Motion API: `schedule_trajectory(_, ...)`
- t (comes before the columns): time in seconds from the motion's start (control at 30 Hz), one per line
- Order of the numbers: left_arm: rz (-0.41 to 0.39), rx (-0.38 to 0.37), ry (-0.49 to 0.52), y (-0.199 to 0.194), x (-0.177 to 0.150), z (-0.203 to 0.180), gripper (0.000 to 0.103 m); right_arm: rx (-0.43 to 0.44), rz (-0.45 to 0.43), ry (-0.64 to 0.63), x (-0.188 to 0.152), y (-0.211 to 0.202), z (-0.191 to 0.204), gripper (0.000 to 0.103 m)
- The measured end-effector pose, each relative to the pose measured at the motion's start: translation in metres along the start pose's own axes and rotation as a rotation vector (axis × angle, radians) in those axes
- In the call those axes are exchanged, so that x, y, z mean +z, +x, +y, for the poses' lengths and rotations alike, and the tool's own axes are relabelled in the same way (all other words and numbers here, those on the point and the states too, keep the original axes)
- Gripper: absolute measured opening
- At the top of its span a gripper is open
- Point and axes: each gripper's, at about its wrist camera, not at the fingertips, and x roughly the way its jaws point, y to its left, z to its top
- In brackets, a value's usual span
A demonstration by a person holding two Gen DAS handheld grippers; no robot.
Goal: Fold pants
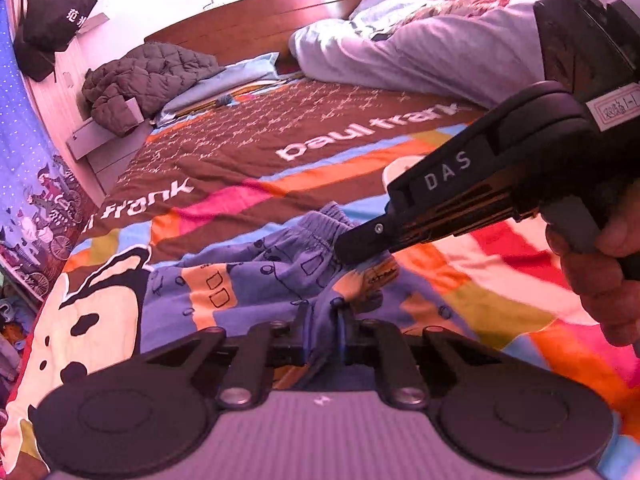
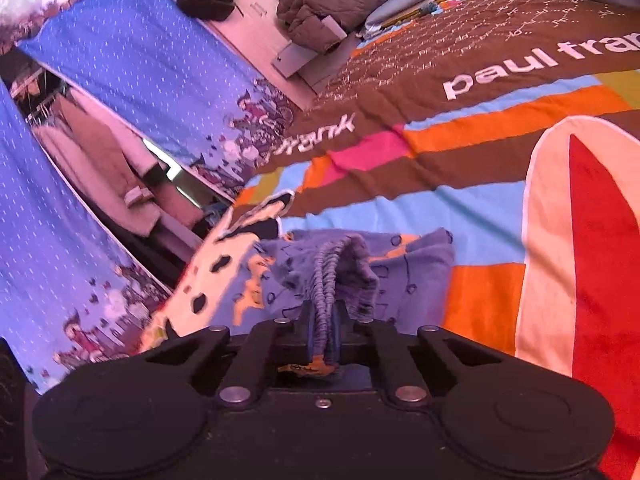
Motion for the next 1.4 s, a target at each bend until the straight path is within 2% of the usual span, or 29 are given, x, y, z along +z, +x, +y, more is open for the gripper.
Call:
schedule_trajectory(0.17,0.01,-0.091,0.034,-0.007,0.002,-0.009,0.016,-0.06,0.002,0.0,-0.005,-0.028,0.008,0.008)
schedule_trajectory(0.27,0.033,-0.125,0.023,0.0,-0.003,-0.011,0.035,-0.122,0.032,-0.014,-0.012,-0.022,-0.001,0.009)
schedule_trajectory(0.33,0.025,-0.166,-0.043,-0.005,-0.003,-0.001,0.063,-0.155,0.092,-0.001,-0.017,-0.011,-0.011,0.012)
schedule_trajectory(0.4,-0.01,-0.201,-0.115,-0.016,-0.005,0.017,0.078,-0.175,0.098,-0.005,-0.021,-0.011,-0.014,0.017)
schedule_trajectory(0.47,-0.041,-0.201,-0.183,-0.026,-0.008,0.04,0.089,-0.208,0.077,-0.062,-0.02,-0.02,-0.008,0.041)
schedule_trajectory(0.5,-0.049,-0.188,-0.223,-0.029,-0.01,0.053,0.093,-0.228,0.06,-0.099,-0.019,-0.024,-0.004,0.045)
schedule_trajectory(0.57,-0.038,-0.12,-0.319,-0.028,-0.015,0.08,0.094,-0.272,0.011,-0.161,-0.019,-0.031,0.0,0.061)
schedule_trajectory(0.6,-0.006,-0.058,-0.356,-0.023,-0.017,0.09,0.094,-0.299,-0.024,-0.178,-0.018,-0.034,0.002,0.066)
schedule_trajectory(0.63,0.04,0.014,-0.386,-0.014,-0.019,0.1,0.091,-0.313,-0.06,-0.197,-0.018,-0.035,0.004,0.076)
schedule_trajectory(0.67,0.082,0.066,-0.412,-0.006,-0.022,0.108,0.089,-0.32,-0.091,-0.227,-0.017,-0.033,0.009,0.08)
schedule_trajectory(0.7,0.122,0.084,-0.436,0.003,-0.025,0.114,0.084,-0.319,-0.108,-0.258,-0.015,-0.028,0.014,0.081)
schedule_trajectory(0.8,0.204,0.043,-0.499,0.025,-0.04,0.126,0.08,-0.304,-0.114,-0.359,-0.005,0.001,0.031,0.081)
schedule_trajectory(0.9,0.205,0.034,-0.536,0.029,-0.058,0.131,0.08,-0.296,-0.034,-0.435,-0.004,0.039,0.04,0.08)
schedule_trajectory(0.97,0.179,0.026,-0.534,0.026,-0.068,0.134,0.08,-0.379,-0.025,-0.447,-0.003,0.058,0.033,0.074)
schedule_trajectory(1.03,0.163,0.018,-0.513,0.023,-0.074,0.133,0.08,-0.447,-0.015,-0.399,0.003,0.068,0.009,0.075)
schedule_trajectory(1.07,0.156,0.014,-0.513,0.022,-0.076,0.133,0.081,-0.44,-0.005,-0.363,0.005,0.069,-0.003,0.081)
schedule_trajectory(1.13,0.15,0.007,-0.52,0.02,-0.077,0.133,0.082,-0.419,-0.003,-0.318,0.008,0.067,-0.018,0.084)
schedule_trajectory(1.2,0.141,0.007,-0.522,0.019,-0.078,0.132,0.083,-0.427,-0.013,-0.321,0.009,0.063,-0.016,0.085)
schedule_trajectory(1.33,0.13,0.008,-0.526,0.017,-0.081,0.131,0.089,-0.385,-0.054,-0.204,0.01,0.036,-0.003,0.085)
schedule_trajectory(1.4,0.13,0.001,-0.53,0.017,-0.082,0.132,0.092,-0.379,-0.051,-0.216,0.0,0.021,0.013,0.086)
